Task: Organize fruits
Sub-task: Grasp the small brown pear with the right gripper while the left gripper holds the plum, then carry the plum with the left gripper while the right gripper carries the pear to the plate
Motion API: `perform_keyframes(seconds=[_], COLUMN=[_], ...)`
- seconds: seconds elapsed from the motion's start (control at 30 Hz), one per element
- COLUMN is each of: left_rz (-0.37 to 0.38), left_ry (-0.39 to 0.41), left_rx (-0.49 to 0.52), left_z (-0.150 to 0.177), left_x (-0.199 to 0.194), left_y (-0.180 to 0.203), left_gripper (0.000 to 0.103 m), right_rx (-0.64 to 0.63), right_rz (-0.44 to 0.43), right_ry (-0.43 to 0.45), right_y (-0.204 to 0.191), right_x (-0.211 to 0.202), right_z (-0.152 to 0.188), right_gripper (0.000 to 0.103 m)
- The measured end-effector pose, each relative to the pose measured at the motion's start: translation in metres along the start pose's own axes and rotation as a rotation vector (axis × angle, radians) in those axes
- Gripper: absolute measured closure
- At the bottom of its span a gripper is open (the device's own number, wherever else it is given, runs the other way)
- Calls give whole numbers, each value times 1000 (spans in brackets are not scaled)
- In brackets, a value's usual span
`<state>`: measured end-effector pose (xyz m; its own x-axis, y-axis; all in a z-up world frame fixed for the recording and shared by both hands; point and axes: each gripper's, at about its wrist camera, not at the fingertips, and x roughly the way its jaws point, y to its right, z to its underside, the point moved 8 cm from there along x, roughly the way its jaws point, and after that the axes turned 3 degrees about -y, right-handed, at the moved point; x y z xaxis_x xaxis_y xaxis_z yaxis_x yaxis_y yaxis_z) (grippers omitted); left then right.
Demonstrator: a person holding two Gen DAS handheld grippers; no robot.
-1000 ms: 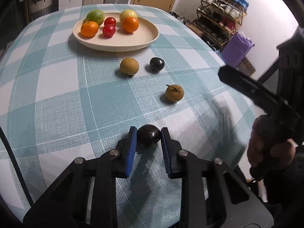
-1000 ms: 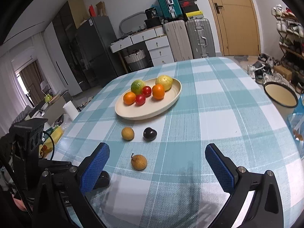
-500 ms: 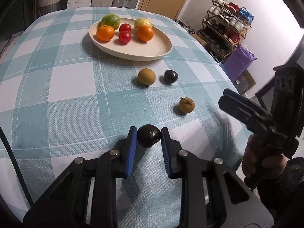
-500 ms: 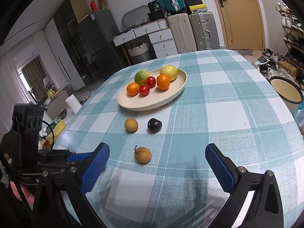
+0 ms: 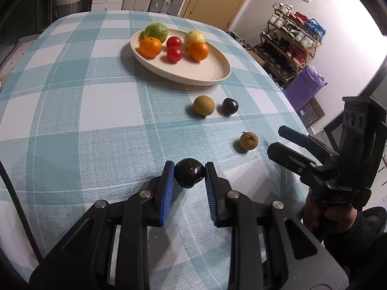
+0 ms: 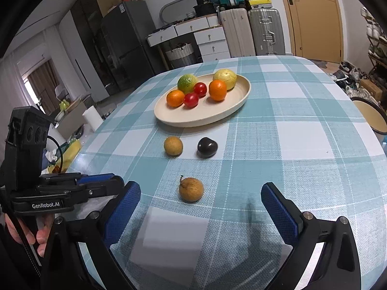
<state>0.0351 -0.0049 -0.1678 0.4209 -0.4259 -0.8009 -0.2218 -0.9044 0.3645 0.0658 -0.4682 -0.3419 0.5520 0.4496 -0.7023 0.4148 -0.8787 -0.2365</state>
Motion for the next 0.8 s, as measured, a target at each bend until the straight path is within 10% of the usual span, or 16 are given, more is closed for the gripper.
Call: perform_keyframes(seconds=[0.8], left_rz=[-23], left_ry=[-2], left_rx=[-51], left_z=[5], left_x=[-8], left_y=[-25], left_gripper=[81], right_rx=[-145], right_rz=[91], right_ry=[-106], right_y=[-21], right_x=[29], right_z=[8], right_gripper=[77])
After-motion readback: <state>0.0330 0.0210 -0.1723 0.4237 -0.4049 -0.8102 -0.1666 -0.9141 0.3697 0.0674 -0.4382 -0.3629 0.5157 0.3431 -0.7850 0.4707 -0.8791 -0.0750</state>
